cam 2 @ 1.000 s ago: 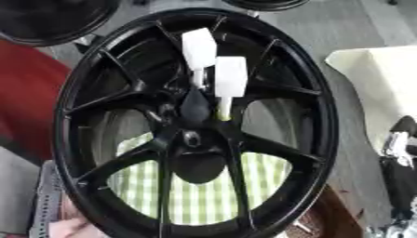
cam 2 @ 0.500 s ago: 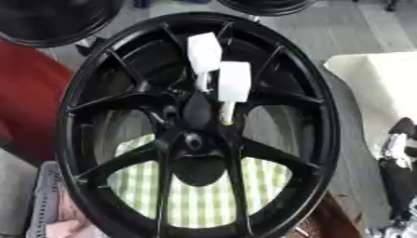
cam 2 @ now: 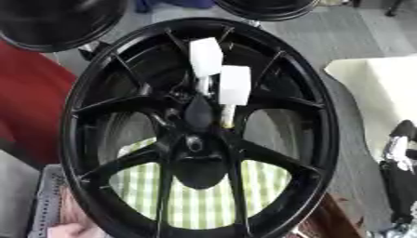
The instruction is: Pull the pin out of the wheel hub.
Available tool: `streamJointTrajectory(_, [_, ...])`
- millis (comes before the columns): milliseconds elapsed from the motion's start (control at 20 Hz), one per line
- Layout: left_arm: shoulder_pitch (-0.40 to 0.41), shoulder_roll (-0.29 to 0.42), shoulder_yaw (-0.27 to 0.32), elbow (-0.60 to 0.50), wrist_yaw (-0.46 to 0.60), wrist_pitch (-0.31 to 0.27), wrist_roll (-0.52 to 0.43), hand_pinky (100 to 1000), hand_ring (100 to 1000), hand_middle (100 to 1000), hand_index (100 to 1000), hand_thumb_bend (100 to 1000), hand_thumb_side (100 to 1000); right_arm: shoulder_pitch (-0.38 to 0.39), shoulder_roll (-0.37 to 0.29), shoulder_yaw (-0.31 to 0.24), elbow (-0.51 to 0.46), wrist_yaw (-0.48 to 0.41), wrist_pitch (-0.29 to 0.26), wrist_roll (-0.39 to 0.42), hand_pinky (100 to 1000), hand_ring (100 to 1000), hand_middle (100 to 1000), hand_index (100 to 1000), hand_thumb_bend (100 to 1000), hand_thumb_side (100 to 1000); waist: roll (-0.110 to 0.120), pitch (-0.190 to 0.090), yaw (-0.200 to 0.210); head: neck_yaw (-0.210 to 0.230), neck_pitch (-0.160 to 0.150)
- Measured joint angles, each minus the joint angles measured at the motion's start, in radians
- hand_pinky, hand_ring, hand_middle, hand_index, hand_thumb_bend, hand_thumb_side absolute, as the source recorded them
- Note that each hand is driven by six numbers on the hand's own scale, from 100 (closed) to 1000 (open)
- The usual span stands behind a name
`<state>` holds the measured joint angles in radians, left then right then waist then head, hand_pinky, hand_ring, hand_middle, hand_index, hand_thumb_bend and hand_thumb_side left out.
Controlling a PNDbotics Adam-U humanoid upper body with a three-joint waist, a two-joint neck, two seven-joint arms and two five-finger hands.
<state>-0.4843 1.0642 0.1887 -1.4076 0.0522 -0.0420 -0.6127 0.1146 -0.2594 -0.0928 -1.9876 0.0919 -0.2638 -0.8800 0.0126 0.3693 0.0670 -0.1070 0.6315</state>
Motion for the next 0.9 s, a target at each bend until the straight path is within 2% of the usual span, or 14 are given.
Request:
streamJointTrajectory(100, [-0.001, 0.000, 0.000, -0.002, 0.000, 0.000, 0.008, 1000, 890, 854, 919, 100, 601, 0.000, 0.000, 0.000, 0.000, -0.001, 0.000, 0.000, 438, 627, 557, 562, 317, 330, -0.001, 0.000, 0.000, 0.000, 0.000])
streamJointTrajectory(150, [-0.002, 0.000, 0.000, -0.003, 0.000, 0.004, 0.018, 1000, 869, 825, 906, 100, 651, 0.000, 0.000, 0.000, 0.000, -0.001, -0.001, 0.000, 438, 627, 557, 562, 317, 330, -0.001, 0.000, 0.000, 0.001, 0.000])
streamJointTrajectory(200, [-0.003, -0.001, 0.000, -0.004, 0.001, 0.009, 0.032, 993, 827, 775, 874, 100, 620, 0.000, 0.000, 0.000, 0.000, -0.002, -0.001, 0.000, 438, 627, 557, 562, 318, 330, -0.002, 0.000, 0.000, 0.002, -0.001])
streamJointTrajectory(300, [-0.006, -0.009, 0.001, -0.007, 0.023, 0.022, 0.075, 978, 782, 733, 837, 100, 570, 0.000, 0.000, 0.000, 0.000, -0.003, -0.001, 0.000, 438, 627, 557, 562, 321, 329, -0.003, 0.000, 0.000, 0.003, -0.001])
streamJointTrajectory(400, [-0.007, -0.015, 0.003, -0.018, 0.065, 0.036, 0.135, 972, 750, 701, 821, 100, 565, 0.000, 0.000, 0.000, 0.000, -0.003, -0.001, 0.001, 438, 627, 557, 562, 321, 329, -0.003, 0.000, 0.001, 0.003, -0.001])
streamJointTrajectory(700, [0.019, -0.046, 0.014, -0.113, 0.260, 0.070, 0.364, 981, 712, 677, 820, 100, 587, 0.001, 0.000, 0.000, 0.000, -0.003, -0.004, 0.003, 438, 627, 556, 563, 324, 328, -0.012, 0.000, 0.001, 0.003, -0.001])
streamJointTrajectory(900, [0.084, -0.115, 0.018, -0.283, 0.382, 0.096, 0.557, 993, 709, 675, 824, 100, 620, 0.000, 0.000, 0.000, 0.000, -0.002, -0.007, 0.003, 438, 627, 556, 563, 326, 328, -0.018, 0.000, 0.002, 0.006, -0.001])
